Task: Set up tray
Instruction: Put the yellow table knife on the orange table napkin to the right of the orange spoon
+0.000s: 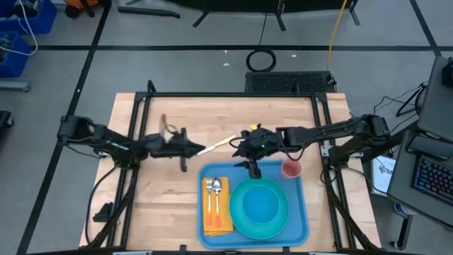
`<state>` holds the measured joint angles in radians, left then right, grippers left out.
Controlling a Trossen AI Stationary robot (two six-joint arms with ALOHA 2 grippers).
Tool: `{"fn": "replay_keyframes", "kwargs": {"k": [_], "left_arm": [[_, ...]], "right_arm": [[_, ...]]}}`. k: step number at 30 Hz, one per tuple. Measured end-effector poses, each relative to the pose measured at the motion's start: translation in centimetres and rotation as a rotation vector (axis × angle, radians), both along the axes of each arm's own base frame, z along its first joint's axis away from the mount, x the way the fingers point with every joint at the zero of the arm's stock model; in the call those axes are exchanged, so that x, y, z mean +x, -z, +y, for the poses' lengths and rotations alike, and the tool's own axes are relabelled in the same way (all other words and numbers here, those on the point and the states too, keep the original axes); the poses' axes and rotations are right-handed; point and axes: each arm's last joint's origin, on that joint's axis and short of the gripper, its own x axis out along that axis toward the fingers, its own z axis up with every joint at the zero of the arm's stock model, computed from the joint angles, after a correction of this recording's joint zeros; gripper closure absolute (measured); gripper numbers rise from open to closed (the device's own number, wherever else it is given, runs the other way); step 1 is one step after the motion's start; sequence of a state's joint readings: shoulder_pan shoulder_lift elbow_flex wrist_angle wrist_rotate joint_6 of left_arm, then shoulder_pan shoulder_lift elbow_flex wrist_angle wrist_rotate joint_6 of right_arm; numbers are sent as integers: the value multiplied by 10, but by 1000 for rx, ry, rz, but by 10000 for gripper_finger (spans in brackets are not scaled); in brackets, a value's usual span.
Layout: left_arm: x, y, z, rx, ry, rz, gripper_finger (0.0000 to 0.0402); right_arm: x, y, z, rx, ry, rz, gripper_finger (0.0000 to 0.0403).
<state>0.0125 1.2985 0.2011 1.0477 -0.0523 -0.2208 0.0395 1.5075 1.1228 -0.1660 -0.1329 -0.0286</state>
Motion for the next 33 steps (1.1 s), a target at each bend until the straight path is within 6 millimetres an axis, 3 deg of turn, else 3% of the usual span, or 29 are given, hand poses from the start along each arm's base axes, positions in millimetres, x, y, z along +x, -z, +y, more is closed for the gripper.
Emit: {"fn": "replay_keyframes", "kwargs": {"k": [5,9,20,27,33], "left_arm": [[-39,11,-4,27,-8,-169,384],[-41,3,-9,77,30,-233,396],[-43,3,-17,72,68,-236,366],[-43,4,-20,64,79,-222,364],[-43,6,-20,55,88,-208,364]], "right_arm": [[9,-20,-11,-61,-11,56,232],[17,-28,-25,-117,-20,88,232],[66,4,-78,-150,6,422,232],[94,15,-103,-172,-33,523,232],[109,21,-129,-93,-35,502,232]]}}
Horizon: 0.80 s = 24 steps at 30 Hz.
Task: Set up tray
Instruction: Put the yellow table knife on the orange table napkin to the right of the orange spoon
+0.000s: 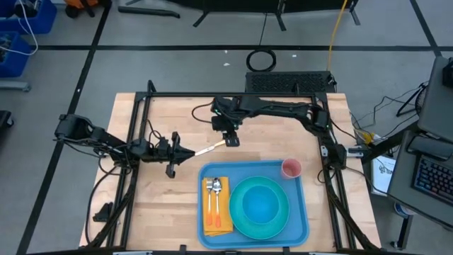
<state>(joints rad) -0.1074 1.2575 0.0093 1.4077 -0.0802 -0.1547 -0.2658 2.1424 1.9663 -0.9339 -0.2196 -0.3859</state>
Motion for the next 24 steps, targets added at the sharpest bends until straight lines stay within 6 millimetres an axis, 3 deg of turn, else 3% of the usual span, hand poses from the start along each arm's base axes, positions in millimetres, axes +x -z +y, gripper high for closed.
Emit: {"fn": "replay_keyframes", "kwargs": {"k": [9,24], "left_arm": [[0,0,0,-3,7,5,364],[0,3,-3,7,40,32,364]], "right_arm": [[4,36,-21,37,35,79,232],[12,47,-5,42,-10,101,232]]}}
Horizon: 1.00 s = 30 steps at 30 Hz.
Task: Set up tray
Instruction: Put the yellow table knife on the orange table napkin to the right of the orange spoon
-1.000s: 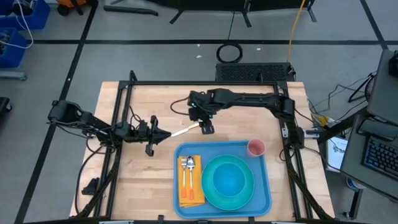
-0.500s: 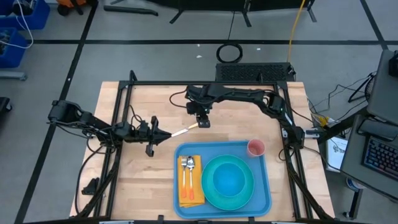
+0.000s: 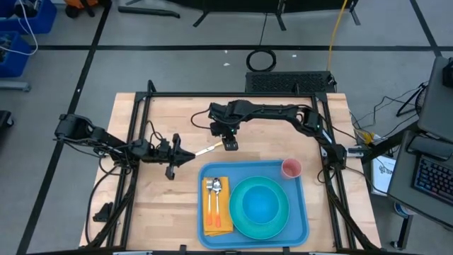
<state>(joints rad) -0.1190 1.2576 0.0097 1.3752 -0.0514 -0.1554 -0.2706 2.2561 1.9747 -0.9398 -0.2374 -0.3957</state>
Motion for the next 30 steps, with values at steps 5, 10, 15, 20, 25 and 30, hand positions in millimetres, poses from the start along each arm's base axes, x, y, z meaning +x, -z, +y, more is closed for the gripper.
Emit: {"fn": "replay_keyframes", "kwargs": {"k": [5,10,15,20,25,30], "left_arm": [[0,0,-1,0,10,-3,364],[0,0,-1,-3,11,-1,364],[0,2,-2,3,10,20,364],[0,2,-2,3,11,22,364],[0,4,-2,4,11,39,364],[0,4,-2,-4,12,46,364]], "right_arm": [[3,23,1,10,-4,59,232],[5,34,-2,-60,-3,94,232],[5,37,-2,-68,-11,101,232],[5,38,-3,-110,-23,108,232],[6,37,-3,-91,-18,93,232],[9,43,-2,-67,-41,78,234]]}}
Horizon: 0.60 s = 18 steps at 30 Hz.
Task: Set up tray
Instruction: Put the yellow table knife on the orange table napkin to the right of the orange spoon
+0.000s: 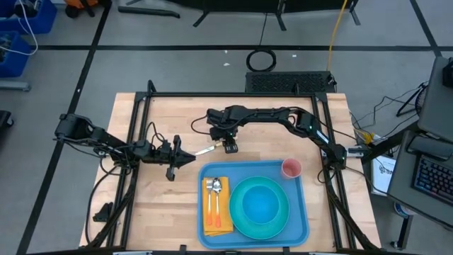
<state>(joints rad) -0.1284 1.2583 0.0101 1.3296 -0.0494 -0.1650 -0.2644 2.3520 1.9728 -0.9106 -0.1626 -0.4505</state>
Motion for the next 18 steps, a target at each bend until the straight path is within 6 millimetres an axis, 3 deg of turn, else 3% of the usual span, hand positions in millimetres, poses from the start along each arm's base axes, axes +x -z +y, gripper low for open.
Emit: {"fn": "replay_keyframes", "kwargs": {"k": [7,14,18], "left_arm": [[0,0,-4,3,21,3,364],[-1,0,-5,7,25,4,364],[-1,1,-5,9,20,8,364]], "right_arm": [[2,20,4,6,-6,60,273],[3,16,4,-4,-10,33,360],[3,17,4,-1,10,34,360]]}}
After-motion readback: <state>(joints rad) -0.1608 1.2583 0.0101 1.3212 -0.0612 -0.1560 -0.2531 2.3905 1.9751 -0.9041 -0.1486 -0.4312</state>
